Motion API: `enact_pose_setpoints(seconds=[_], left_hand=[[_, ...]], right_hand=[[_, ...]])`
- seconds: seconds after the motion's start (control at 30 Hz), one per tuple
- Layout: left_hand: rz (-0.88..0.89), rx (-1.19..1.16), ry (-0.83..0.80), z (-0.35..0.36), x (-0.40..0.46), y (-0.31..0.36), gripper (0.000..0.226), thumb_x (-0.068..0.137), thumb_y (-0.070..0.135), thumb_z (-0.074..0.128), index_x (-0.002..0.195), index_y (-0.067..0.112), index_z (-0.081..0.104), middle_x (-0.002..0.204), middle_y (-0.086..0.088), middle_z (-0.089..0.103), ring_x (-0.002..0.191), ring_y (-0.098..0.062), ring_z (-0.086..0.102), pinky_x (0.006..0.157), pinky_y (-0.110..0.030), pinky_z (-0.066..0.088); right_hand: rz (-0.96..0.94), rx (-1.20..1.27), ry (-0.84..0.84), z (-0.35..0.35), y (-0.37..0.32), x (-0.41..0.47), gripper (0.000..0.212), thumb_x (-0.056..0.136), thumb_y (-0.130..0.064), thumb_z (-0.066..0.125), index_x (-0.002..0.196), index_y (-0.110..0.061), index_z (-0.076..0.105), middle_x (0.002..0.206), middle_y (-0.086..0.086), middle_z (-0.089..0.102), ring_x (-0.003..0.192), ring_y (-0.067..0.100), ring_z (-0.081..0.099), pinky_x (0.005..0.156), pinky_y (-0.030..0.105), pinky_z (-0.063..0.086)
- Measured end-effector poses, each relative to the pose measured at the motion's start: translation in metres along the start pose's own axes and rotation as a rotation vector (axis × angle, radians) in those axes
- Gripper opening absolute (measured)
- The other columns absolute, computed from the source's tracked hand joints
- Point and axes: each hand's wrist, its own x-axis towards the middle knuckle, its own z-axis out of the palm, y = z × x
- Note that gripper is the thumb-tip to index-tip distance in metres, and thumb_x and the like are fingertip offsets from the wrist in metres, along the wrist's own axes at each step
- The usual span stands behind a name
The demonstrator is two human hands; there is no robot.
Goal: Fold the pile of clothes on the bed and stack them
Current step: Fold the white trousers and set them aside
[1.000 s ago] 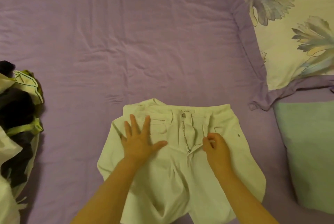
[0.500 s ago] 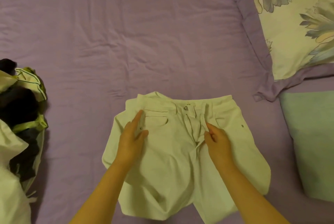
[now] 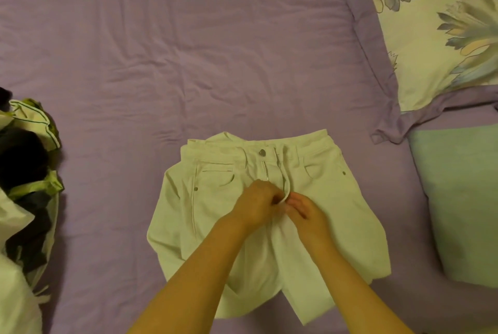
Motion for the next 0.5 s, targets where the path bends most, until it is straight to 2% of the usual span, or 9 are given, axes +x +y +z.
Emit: enact_pose_setpoints(seconds=[0.07,0.17,0.27,0.4,0.5], left_hand=[[-0.031,0.005,0.009,0.003,0.005,-0.006,0.016,0.087,0.009,0.059,0.079,-0.003,0.066,0.079,-0.02,0.064,0.071,-0.03,0.057,0.072,-0.041,0.046],[-0.005,0.009,0.017,0.004,0.0,-0.016,0.014,0.086,0.005,0.059,0.08,-0.004,0.068,0.08,-0.018,0.065,0.075,-0.03,0.06,0.073,-0.037,0.046],[0.046,-0.027,-0.041,-0.002,0.001,-0.022,0.016,0.087,0.0,0.057,0.084,-0.001,0.072,0.084,-0.014,0.069,0.078,-0.025,0.061,0.074,-0.03,0.046],[0.067,0.062,-0.029,0.0,0.005,-0.024,0.019,0.084,-0.002,0.054,0.068,-0.002,0.065,0.072,-0.015,0.061,0.068,-0.025,0.054,0.067,-0.029,0.04],[0.083,0.11,0.023,0.006,0.005,-0.025,0.019,0.086,0.003,0.053,0.078,0.002,0.07,0.079,-0.011,0.064,0.075,-0.024,0.055,0.076,-0.03,0.041]], right_hand=[[-0.019,-0.028,-0.012,0.002,0.005,-0.004,0.026,0.092,-0.006,0.058,0.113,-0.021,0.061,0.105,-0.013,0.059,0.092,-0.008,0.056,0.073,0.001,0.044],[-0.077,-0.087,-0.004,0.008,0.01,-0.007,0.026,0.091,-0.006,0.06,0.1,-0.029,0.064,0.105,-0.012,0.058,0.093,-0.001,0.059,0.076,0.005,0.045],[-0.073,-0.082,0.034,0.014,0.01,-0.003,0.023,0.089,-0.005,0.062,0.098,-0.026,0.066,0.106,-0.003,0.061,0.096,0.007,0.061,0.078,0.009,0.047],[-0.027,-0.21,0.088,0.018,0.01,0.006,0.018,0.083,-0.008,0.07,0.096,-0.019,0.064,0.106,0.002,0.054,0.082,0.005,0.056,0.074,0.013,0.045],[-0.009,-0.352,0.126,0.019,0.01,0.01,0.019,0.081,-0.016,0.073,0.096,-0.017,0.061,0.098,-0.004,0.049,0.075,0.006,0.054,0.071,0.015,0.044]])
